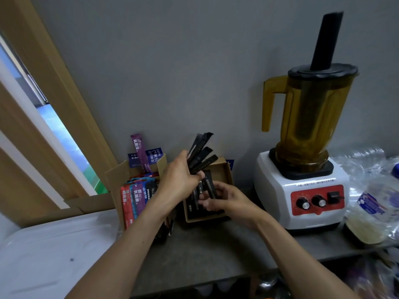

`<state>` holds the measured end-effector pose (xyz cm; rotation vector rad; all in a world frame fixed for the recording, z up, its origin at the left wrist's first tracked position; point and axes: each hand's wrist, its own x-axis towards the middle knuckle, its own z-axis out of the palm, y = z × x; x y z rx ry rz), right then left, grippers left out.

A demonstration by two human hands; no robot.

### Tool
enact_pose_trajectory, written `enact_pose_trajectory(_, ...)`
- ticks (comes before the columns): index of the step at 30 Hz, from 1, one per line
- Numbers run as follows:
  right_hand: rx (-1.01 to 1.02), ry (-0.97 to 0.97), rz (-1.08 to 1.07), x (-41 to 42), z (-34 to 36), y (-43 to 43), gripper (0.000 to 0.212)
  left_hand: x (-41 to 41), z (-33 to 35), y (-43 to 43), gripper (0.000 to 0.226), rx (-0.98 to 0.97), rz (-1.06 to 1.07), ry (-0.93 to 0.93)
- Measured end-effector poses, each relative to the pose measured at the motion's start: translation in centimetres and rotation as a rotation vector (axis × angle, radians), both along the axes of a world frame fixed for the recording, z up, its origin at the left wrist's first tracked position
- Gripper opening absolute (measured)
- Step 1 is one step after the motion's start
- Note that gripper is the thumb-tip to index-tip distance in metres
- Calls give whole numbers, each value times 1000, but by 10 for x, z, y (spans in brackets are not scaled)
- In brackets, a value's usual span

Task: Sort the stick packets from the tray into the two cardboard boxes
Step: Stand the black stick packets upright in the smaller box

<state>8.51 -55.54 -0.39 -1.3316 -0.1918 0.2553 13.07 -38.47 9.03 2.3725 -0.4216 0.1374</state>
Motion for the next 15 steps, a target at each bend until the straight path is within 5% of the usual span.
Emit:
enact_pose_trajectory(5, 20, 6, -171, -4, -11, -5, 25, 7, 11, 7, 39, -26, 62, -28)
enact_pose_trajectory(15, 92, 151, -148, -11, -6, -8, 40, 10, 8, 6, 38, -27, 73, 0)
